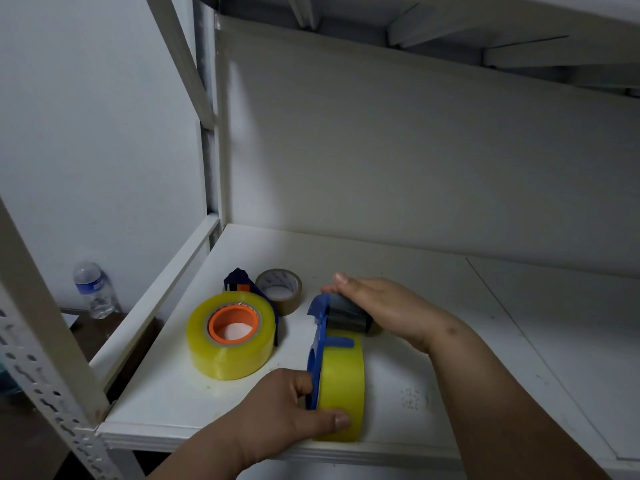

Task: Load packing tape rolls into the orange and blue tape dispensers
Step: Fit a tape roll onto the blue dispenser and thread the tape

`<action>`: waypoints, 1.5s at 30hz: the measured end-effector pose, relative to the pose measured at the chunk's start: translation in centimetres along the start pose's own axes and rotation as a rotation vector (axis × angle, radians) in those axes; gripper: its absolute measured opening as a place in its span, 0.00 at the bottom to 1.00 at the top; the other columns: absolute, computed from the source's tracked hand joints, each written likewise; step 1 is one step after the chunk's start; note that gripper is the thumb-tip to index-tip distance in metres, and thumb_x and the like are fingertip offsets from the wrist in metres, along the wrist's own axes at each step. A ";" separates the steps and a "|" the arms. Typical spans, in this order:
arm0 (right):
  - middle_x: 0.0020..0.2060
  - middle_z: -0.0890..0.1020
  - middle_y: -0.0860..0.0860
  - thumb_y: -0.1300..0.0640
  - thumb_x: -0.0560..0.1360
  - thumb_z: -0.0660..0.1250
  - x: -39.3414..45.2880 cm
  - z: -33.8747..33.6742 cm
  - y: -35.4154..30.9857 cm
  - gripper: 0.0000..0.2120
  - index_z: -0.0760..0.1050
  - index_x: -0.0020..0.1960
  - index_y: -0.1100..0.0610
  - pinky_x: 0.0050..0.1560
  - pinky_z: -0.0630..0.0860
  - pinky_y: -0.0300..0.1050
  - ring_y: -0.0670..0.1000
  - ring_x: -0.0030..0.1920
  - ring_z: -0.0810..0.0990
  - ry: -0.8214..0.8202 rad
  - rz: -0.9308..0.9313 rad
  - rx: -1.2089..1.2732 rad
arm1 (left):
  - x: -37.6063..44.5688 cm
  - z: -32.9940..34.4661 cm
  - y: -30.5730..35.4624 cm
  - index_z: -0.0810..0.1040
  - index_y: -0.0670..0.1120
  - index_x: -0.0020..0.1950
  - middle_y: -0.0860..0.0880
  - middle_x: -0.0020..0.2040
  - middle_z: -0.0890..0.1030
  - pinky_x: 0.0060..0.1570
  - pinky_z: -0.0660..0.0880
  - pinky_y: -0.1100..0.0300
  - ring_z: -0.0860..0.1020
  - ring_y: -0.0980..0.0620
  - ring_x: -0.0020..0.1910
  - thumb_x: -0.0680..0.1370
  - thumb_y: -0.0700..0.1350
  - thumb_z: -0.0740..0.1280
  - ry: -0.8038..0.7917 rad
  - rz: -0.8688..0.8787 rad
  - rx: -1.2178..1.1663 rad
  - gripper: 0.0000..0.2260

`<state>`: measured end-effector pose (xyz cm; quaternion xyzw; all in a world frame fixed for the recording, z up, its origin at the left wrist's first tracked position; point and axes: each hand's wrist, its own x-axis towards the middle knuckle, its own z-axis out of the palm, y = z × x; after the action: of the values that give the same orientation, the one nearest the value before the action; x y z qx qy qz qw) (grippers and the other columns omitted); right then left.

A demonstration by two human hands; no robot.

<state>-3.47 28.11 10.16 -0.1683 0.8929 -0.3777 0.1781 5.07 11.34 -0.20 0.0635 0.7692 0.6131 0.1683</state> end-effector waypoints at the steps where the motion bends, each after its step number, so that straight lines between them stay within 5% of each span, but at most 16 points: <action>1: 0.63 0.78 0.44 0.26 0.67 0.48 0.1 -0.1 -0.1 0.36 0.77 0.63 0.43 0.52 0.68 0.37 0.46 0.61 0.74 -0.002 0.006 -0.012 | 0.1 0.0 0.0 0.87 0.42 0.51 0.38 0.52 0.86 0.62 0.76 0.42 0.82 0.38 0.56 0.62 0.57 0.77 0.000 0.002 0.000 0.25; 4: 0.66 0.76 0.44 0.24 0.65 0.44 0.2 -0.5 -0.7 0.40 0.77 0.63 0.43 0.50 0.64 0.36 0.44 0.59 0.72 -0.028 0.061 -0.042 | 0.2 0.0 0.0 0.86 0.40 0.51 0.36 0.53 0.85 0.62 0.75 0.40 0.81 0.36 0.57 0.61 0.58 0.77 0.014 0.003 0.004 0.27; 13: 0.63 0.78 0.49 0.13 0.50 0.40 2.3 -0.7 -0.1 0.53 0.78 0.59 0.40 0.70 0.60 0.54 0.51 0.63 0.73 -0.089 0.145 -0.042 | 0.5 -0.3 0.2 0.87 0.45 0.52 0.46 0.51 0.88 0.61 0.78 0.50 0.84 0.47 0.55 0.70 0.46 0.78 -0.008 -0.027 0.008 0.12; 20: 0.57 0.83 0.48 0.14 0.52 0.42 2.8 -1.2 1.2 0.51 0.81 0.57 0.41 0.72 0.61 0.54 0.50 0.62 0.75 -0.074 0.213 0.110 | 0.7 -0.3 0.1 0.86 0.41 0.52 0.38 0.52 0.86 0.62 0.76 0.43 0.82 0.38 0.56 0.65 0.54 0.78 0.003 -0.005 -0.053 0.21; 23: 0.62 0.80 0.46 0.13 0.49 0.42 2.5 -1.7 1.4 0.55 0.79 0.60 0.42 0.71 0.56 0.48 0.48 0.66 0.73 -0.006 0.200 0.090 | 0.9 -0.3 0.0 0.84 0.36 0.53 0.32 0.54 0.82 0.63 0.74 0.39 0.81 0.34 0.56 0.61 0.59 0.78 0.004 -0.004 -0.027 0.31; 27: 0.60 0.81 0.44 0.15 0.56 0.42 1.9 -0.8 1.5 0.46 0.80 0.55 0.37 0.72 0.59 0.53 0.46 0.63 0.74 -0.011 0.093 0.173 | 1.1 -0.3 -0.1 0.86 0.39 0.50 0.35 0.51 0.85 0.60 0.77 0.43 0.84 0.39 0.52 0.61 0.59 0.77 -0.003 0.005 -0.038 0.27; 29: 0.54 0.84 0.43 0.15 0.56 0.43 1.7 -0.5 1.9 0.44 0.82 0.52 0.37 0.70 0.64 0.51 0.45 0.58 0.78 0.036 0.086 0.187 | 1.4 -0.3 -0.2 0.86 0.43 0.42 0.40 0.40 0.86 0.49 0.81 0.53 0.83 0.49 0.41 0.61 0.60 0.77 0.018 0.015 -0.059 0.22; 31: 0.46 0.86 0.41 0.17 0.57 0.44 1.8 -0.6 2.3 0.41 0.83 0.48 0.38 0.64 0.68 0.46 0.43 0.52 0.80 0.100 0.095 0.206 | 1.6 -0.3 -0.1 0.82 0.45 0.33 0.49 0.31 0.78 0.38 0.73 0.63 0.75 0.56 0.34 0.61 0.60 0.77 0.033 0.003 -0.072 0.18; 33: 0.44 0.85 0.41 0.19 0.59 0.44 2.0 -0.8 2.7 0.42 0.84 0.47 0.42 0.60 0.68 0.44 0.42 0.51 0.80 0.168 0.107 0.201 | 1.6 -0.5 -0.1 0.81 0.46 0.32 0.52 0.30 0.77 0.37 0.71 0.66 0.75 0.57 0.33 0.62 0.60 0.77 0.025 -0.001 -0.069 0.18; 37: 0.50 0.85 0.43 0.16 0.57 0.46 2.3 0.4 3.6 0.46 0.83 0.53 0.44 0.59 0.69 0.41 0.43 0.55 0.80 0.167 0.044 0.372 | 1.5 -0.7 -0.3 0.85 0.41 0.42 0.37 0.40 0.84 0.45 0.77 0.57 0.79 0.54 0.39 0.63 0.60 0.78 0.005 0.010 -0.068 0.23; 40: 0.49 0.86 0.46 0.20 0.63 0.46 2.2 1.2 4.1 0.39 0.85 0.48 0.44 0.59 0.72 0.44 0.46 0.54 0.82 0.198 0.073 0.450 | 1.5 -0.5 -0.2 0.84 0.48 0.34 0.51 0.32 0.81 0.39 0.74 0.64 0.77 0.57 0.34 0.63 0.60 0.77 0.023 -0.008 -0.063 0.15; 45: 0.53 0.83 0.51 0.34 0.77 0.49 2.4 2.2 5.5 0.30 0.77 0.60 0.54 0.50 0.74 0.41 0.45 0.50 0.80 0.430 0.137 0.774 | 1.8 -0.6 -0.1 0.87 0.46 0.42 0.49 0.40 0.88 0.44 0.80 0.60 0.85 0.52 0.41 0.65 0.58 0.77 0.045 -0.027 -0.105 0.17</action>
<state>-5.52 29.30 4.26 0.0525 0.7117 -0.6976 0.0629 3.24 11.28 -0.48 0.0305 0.7404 0.6515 0.1626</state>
